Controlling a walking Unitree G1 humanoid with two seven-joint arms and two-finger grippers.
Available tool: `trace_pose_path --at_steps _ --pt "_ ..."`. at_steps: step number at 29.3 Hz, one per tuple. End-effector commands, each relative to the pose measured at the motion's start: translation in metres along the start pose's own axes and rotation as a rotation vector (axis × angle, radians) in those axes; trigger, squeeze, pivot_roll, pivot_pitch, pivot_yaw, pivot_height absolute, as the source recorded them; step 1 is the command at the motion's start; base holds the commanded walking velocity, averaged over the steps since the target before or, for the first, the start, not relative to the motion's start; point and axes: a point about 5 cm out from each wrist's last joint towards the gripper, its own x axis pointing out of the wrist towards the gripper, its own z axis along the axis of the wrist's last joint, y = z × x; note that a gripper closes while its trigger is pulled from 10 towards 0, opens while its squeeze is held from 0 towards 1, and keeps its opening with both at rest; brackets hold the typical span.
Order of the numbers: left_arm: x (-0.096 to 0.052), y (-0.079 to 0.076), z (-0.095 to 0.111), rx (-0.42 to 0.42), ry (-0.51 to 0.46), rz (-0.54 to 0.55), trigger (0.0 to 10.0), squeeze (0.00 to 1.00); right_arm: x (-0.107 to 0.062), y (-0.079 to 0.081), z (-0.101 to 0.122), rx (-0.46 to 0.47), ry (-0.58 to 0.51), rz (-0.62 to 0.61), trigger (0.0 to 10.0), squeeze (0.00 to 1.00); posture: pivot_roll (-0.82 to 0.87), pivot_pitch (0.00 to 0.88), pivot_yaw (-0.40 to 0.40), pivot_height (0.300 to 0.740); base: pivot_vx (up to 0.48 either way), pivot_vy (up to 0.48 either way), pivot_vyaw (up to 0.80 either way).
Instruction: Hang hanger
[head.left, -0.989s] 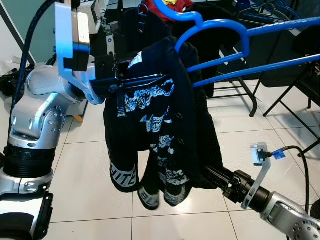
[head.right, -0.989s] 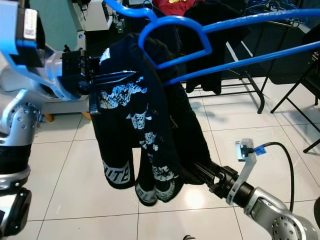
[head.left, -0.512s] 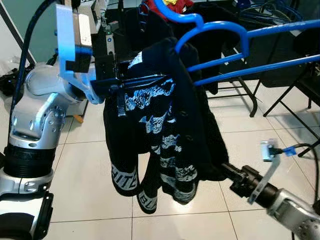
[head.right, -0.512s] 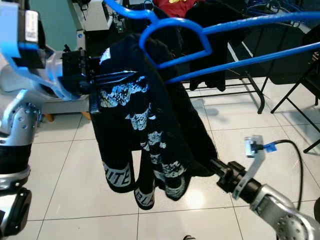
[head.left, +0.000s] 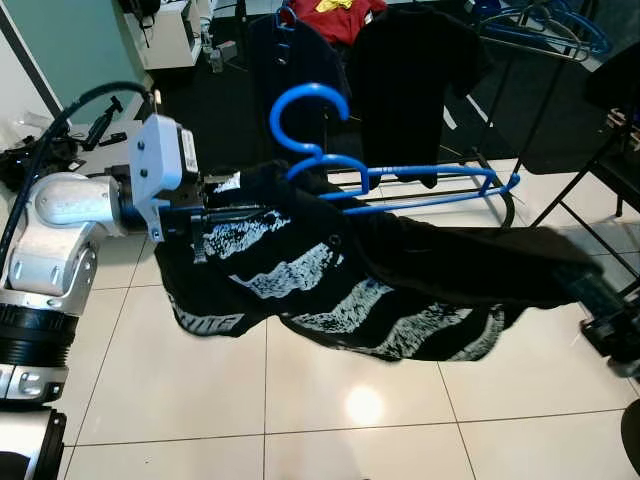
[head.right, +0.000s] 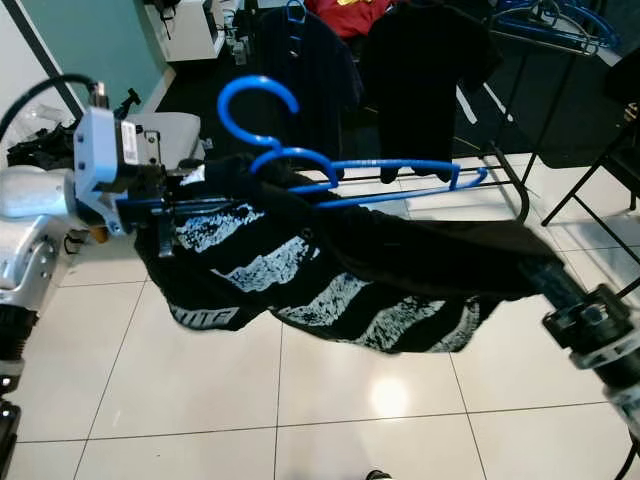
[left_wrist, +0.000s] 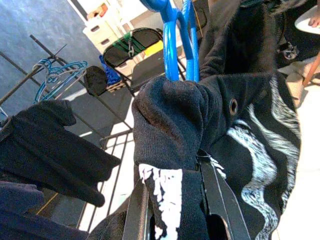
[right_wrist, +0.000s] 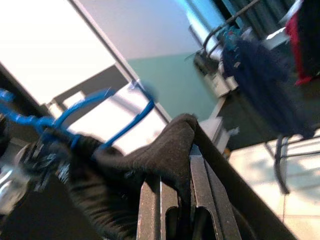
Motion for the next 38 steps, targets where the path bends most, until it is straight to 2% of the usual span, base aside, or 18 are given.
trace_pose_path --at_steps 1,5,6,7,9,14,15,18,21,29,32,38 --pt "-0.012 0.002 0.004 0.022 0.014 0.006 10.0 0.00 -0.005 -0.008 0.013 -0.025 -0.094 -0.064 0.0 0.00 -0.06 0.161 0.058 0.740 0.000 0.000 0.00" --pt "-0.014 0.002 0.005 0.014 -0.005 0.008 10.0 0.00 -0.005 -0.013 0.016 -0.029 -0.121 -0.101 0.0 0.00 -0.06 0.161 0.058 0.740 0.000 0.000 0.00" --pt "-0.017 0.006 0.012 -0.007 -0.066 0.035 10.0 0.00 -0.007 -0.019 0.017 -0.032 -0.130 -0.141 0.0 0.00 -0.06 0.161 0.056 0.740 0.000 0.000 0.00" --pt "-0.017 0.006 0.012 -0.007 -0.066 0.035 10.0 0.00 -0.007 -0.019 0.017 -0.032 -0.130 -0.141 0.0 0.00 -0.06 0.161 0.056 0.740 0.000 0.000 0.00" --pt "-0.025 0.012 0.025 -0.042 -0.180 0.051 10.0 0.00 -0.013 -0.026 0.018 -0.029 -0.137 -0.193 0.0 0.00 -0.06 0.163 0.056 0.740 0.000 0.000 0.00" --pt "-0.027 0.013 0.028 -0.044 -0.207 0.050 10.0 0.00 -0.015 -0.028 0.019 -0.028 -0.140 -0.203 0.0 0.00 -0.06 0.163 0.056 0.740 0.000 0.000 0.00" --pt "-0.029 0.010 0.029 -0.056 -0.217 0.020 10.0 0.00 -0.017 -0.029 0.020 -0.024 -0.147 -0.214 0.0 0.00 -0.06 0.164 0.057 0.740 0.000 0.000 0.00" --pt "-0.029 0.005 0.027 -0.062 -0.212 -0.011 10.0 0.00 -0.018 -0.030 0.021 -0.022 -0.152 -0.222 0.0 0.00 -0.06 0.165 0.056 0.740 0.000 0.000 0.00" --pt "-0.022 -0.007 0.021 -0.062 -0.182 -0.074 10.0 0.00 -0.018 -0.033 0.024 -0.022 -0.172 -0.240 0.0 0.00 -0.06 0.165 0.057 0.740 0.000 0.000 0.00" --pt "-0.013 -0.015 0.019 -0.061 -0.175 -0.114 10.0 0.00 -0.017 -0.035 0.028 -0.023 -0.189 -0.252 0.0 0.00 -0.06 0.168 0.057 0.740 0.000 0.000 0.00" --pt "0.008 -0.033 0.010 0.002 -0.099 -0.179 10.0 0.00 -0.006 -0.035 0.031 -0.022 -0.214 -0.259 0.0 0.00 -0.07 0.167 0.060 0.740 0.000 0.000 0.00" --pt "0.013 -0.040 0.000 0.060 -0.019 -0.208 10.0 0.00 0.001 -0.033 0.029 -0.020 -0.212 -0.247 0.0 0.00 -0.07 0.166 0.062 0.740 0.000 0.000 0.00"
